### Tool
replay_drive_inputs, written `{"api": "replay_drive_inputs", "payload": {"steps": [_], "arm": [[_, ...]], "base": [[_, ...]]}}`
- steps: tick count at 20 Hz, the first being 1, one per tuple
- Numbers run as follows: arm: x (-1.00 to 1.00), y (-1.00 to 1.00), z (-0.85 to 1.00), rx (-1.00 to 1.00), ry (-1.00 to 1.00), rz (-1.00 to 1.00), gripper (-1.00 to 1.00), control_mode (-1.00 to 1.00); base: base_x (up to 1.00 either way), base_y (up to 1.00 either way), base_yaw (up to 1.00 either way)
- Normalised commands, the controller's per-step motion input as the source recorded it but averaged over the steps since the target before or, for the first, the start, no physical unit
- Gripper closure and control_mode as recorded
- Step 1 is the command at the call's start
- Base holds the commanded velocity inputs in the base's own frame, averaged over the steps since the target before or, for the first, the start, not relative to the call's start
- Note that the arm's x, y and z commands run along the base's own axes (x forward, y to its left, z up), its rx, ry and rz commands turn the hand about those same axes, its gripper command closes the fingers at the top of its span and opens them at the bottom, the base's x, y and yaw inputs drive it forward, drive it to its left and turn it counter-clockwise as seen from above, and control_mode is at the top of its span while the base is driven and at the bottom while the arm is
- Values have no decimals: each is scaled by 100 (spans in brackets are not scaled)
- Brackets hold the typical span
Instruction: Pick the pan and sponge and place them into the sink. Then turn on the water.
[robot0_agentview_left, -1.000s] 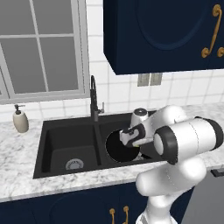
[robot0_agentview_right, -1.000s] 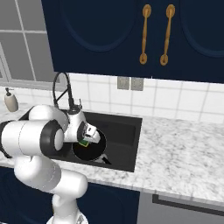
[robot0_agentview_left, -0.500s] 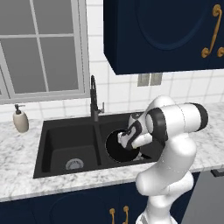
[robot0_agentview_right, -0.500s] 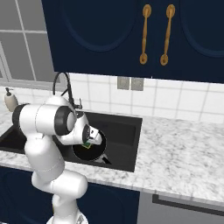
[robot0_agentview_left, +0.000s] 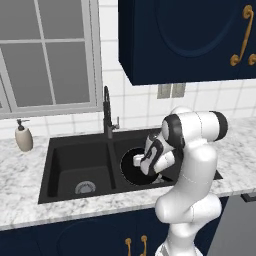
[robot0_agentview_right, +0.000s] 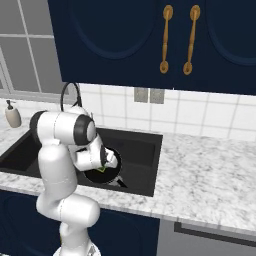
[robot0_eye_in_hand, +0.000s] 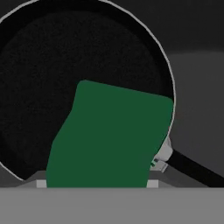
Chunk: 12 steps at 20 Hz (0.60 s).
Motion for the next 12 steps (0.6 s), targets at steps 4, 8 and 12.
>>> {"api": "replay_drive_inputs", "payload": {"steps": [4,8,12], "arm": [[23,12,-19,0,0,0,100,-100],[21,11,-17,0,0,0,100,-100],[26,9,-26,0,0,0,100,-100]], "base": [[0,0,0],[0,0,0],[0,0,0]]}}
